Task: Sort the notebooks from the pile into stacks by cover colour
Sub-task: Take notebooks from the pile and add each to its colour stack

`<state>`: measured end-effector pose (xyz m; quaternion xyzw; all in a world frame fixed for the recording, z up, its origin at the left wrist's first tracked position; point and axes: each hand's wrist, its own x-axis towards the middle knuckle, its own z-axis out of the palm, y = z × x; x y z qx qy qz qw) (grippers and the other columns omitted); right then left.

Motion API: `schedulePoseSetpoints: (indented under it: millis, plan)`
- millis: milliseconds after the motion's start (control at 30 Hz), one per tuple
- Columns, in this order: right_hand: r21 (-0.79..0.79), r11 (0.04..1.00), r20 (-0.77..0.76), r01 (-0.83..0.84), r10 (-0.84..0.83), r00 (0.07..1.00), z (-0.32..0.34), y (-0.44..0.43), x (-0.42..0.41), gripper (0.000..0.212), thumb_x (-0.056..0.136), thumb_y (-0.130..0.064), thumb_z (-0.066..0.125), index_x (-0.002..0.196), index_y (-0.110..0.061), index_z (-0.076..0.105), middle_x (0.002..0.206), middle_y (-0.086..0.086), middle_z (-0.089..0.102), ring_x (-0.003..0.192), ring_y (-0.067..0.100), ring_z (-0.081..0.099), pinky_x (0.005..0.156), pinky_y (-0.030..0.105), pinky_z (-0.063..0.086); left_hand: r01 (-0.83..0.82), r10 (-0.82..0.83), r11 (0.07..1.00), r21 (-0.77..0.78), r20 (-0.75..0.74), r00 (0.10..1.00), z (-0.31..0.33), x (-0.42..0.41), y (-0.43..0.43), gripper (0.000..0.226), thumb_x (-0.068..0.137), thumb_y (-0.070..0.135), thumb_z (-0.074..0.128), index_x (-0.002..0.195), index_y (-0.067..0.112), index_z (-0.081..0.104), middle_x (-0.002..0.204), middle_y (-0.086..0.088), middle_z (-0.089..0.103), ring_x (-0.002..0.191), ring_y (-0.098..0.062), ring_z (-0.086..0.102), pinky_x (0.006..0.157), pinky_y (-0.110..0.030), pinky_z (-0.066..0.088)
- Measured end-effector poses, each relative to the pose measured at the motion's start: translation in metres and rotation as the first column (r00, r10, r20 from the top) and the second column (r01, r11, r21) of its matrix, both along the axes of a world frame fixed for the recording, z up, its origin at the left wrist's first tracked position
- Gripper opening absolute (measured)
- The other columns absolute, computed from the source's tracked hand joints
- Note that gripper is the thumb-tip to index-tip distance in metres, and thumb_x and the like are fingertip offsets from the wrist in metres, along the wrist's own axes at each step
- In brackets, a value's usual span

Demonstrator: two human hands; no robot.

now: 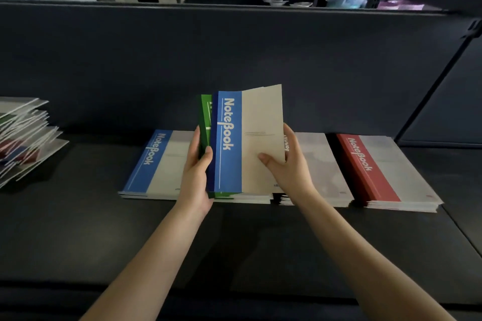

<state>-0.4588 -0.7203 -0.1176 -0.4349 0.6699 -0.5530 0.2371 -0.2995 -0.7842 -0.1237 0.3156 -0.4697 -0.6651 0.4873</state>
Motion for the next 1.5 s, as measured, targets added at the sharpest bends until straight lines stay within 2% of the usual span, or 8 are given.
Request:
schedulePoseSetpoints:
  millis: [167,333,633,900,1067,1233,1400,1500]
  plan:
    - [-0.027,1.0,0.047,0.012,-0.011,0.999,-0.001,-0.034,0.045,0.065,0.091,-0.015,0.062,0.142,-0.035,0.026,0.112,-0.017,0.052,0.1,0.009,0.055,0.072,0.024,0.053,-0.12,0.12,0.993,-0.009,0.005,0.993,0.001,0.052,-0.028,0.046,0.102,0.017,0.041,0.142,0.04,0.038,0.129,0.012,0.057,0.109,-0.008,0.06,0.075,-0.032,0.053]
    - [0.009,1.0,0.037,-0.002,0.001,0.999,-0.003,-0.062,0.084,0.067,0.092,-0.013,0.061,0.143,-0.036,0.024,0.123,-0.007,0.056,0.105,0.013,0.055,0.082,0.032,0.053,-0.197,0.205,0.976,-0.087,0.092,0.974,0.001,0.123,-0.057,0.05,0.102,0.008,0.039,0.141,0.039,0.039,0.13,0.012,0.058,0.111,-0.007,0.06,0.095,-0.039,0.049]
    - [0.147,0.989,-0.09,0.02,-0.006,0.996,-0.021,-0.094,0.135,0.069,0.092,-0.012,0.059,0.149,-0.026,0.023,0.129,-0.006,0.049,0.091,0.009,0.05,0.063,0.014,0.042,-0.4,0.414,0.908,-0.124,0.135,0.9,0.0,0.249,-0.092,0.054,0.103,0.004,0.035,0.135,0.046,0.044,0.129,0.01,0.058,0.115,-0.012,0.058,0.094,-0.042,0.048]
    - [0.305,0.95,-0.18,0.061,-0.005,0.984,-0.033,-0.111,0.163,0.069,0.093,-0.004,0.052,0.152,-0.016,0.019,0.122,0.013,0.059,0.077,0.017,0.052,0.067,0.025,0.041,-0.34,0.347,0.938,-0.069,0.137,0.928,-0.015,0.272,-0.093,0.056,0.102,0.005,0.037,0.141,0.044,0.04,0.134,0.007,0.056,0.118,-0.014,0.058,0.094,-0.044,0.048]
    - [0.331,0.941,-0.295,0.071,0.031,0.955,-0.043,-0.112,0.174,0.064,0.096,-0.002,0.047,0.152,-0.015,0.02,0.152,0.012,0.03,0.13,0.026,0.041,0.101,0.029,0.036,-0.301,0.303,0.953,-0.032,0.147,0.942,-0.025,0.268,-0.09,0.053,0.101,0.006,0.041,0.131,0.05,0.045,0.131,0.007,0.058,0.115,-0.013,0.06,0.096,-0.045,0.048]
    - [0.328,0.94,-0.347,0.093,0.028,0.937,-0.047,-0.11,0.178,0.056,0.097,-0.006,0.048,0.149,-0.014,0.029,0.159,0.007,0.01,0.139,0.025,0.031,0.105,0.027,0.032,-0.255,0.259,0.966,-0.05,0.144,0.955,-0.031,0.259,-0.092,0.054,0.101,0.004,0.041,0.145,0.034,0.036,0.131,0.007,0.058,0.112,-0.008,0.061,0.091,-0.035,0.05]
    - [0.119,0.985,-0.354,0.121,-0.072,0.932,-0.036,-0.103,0.183,0.047,0.098,-0.015,0.051,0.144,-0.015,0.04,0.149,0.003,0.036,0.133,0.02,0.04,0.103,0.025,0.035,-0.203,0.208,0.978,-0.05,0.158,0.965,-0.025,0.242,-0.091,0.053,0.1,0.007,0.044,0.143,0.037,0.037,0.121,0.017,0.061,0.106,-0.003,0.063,0.087,-0.033,0.052]
    - [0.063,0.998,-0.031,-0.018,0.02,0.999,-0.021,-0.092,0.186,0.049,0.099,-0.032,0.048,0.145,-0.022,0.036,0.127,-0.002,0.057,0.116,0.012,0.055,0.093,0.024,0.044,-0.156,0.168,0.984,-0.08,0.166,0.972,-0.022,0.224,-0.092,0.053,0.1,0.006,0.044,0.143,0.036,0.037,0.122,0.019,0.058,0.106,-0.001,0.062,0.087,-0.031,0.051]
